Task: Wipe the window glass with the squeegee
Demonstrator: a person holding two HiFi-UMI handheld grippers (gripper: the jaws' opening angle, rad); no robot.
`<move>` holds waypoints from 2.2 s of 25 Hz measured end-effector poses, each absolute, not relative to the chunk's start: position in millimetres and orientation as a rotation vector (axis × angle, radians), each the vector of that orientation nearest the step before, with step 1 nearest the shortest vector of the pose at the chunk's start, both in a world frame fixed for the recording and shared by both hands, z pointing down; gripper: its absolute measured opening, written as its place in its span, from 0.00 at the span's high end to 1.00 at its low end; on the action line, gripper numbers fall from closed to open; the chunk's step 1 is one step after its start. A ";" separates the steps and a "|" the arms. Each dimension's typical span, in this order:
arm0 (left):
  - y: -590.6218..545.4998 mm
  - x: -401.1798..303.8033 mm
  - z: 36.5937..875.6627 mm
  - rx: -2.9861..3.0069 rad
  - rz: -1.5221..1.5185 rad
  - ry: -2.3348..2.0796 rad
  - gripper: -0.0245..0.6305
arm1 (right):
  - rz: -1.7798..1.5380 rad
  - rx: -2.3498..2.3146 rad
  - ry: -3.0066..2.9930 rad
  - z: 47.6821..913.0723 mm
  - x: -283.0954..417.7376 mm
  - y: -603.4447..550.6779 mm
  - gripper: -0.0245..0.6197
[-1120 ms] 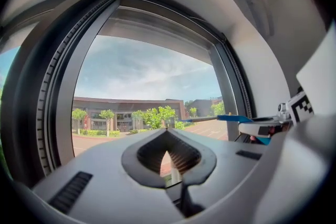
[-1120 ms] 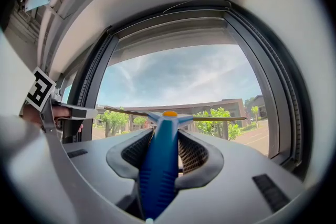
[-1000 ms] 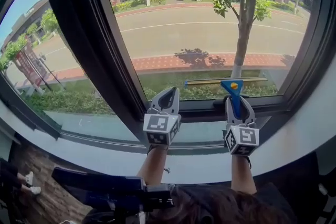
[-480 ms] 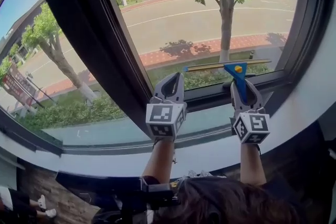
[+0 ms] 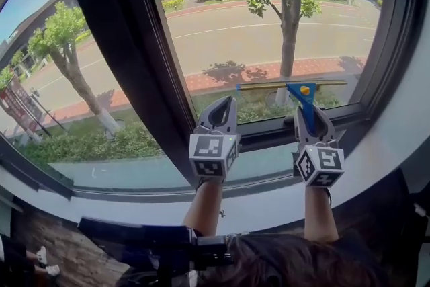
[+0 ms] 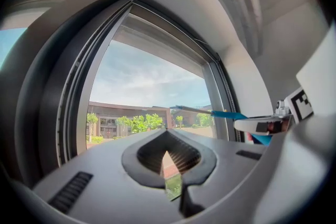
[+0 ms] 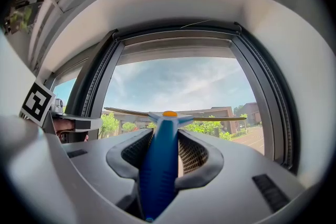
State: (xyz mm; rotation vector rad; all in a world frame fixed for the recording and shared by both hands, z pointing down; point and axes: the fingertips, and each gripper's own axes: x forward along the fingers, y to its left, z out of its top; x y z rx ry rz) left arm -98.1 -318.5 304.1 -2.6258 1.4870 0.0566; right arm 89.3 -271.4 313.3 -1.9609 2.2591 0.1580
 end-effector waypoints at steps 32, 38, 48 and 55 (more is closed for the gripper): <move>-335.6 -94.8 7.4 -2.058 0.273 1.355 0.96 | 0.651 -1.777 2.078 0.0 48.5 -333.1 0.74; -347.3 -97.6 -26.7 -2.048 0.311 1.371 0.96 | 0.715 -1.757 2.034 -51.9 49.5 -344.8 0.74; -359.7 -90.7 -38.8 -2.016 0.273 1.357 0.96 | 0.730 -1.798 1.979 -93.4 52.6 -365.6 0.74; -365.8 -97.3 -41.8 -2.045 0.291 1.363 0.96 | 0.724 -1.790 1.983 -107.0 49.7 -374.1 0.74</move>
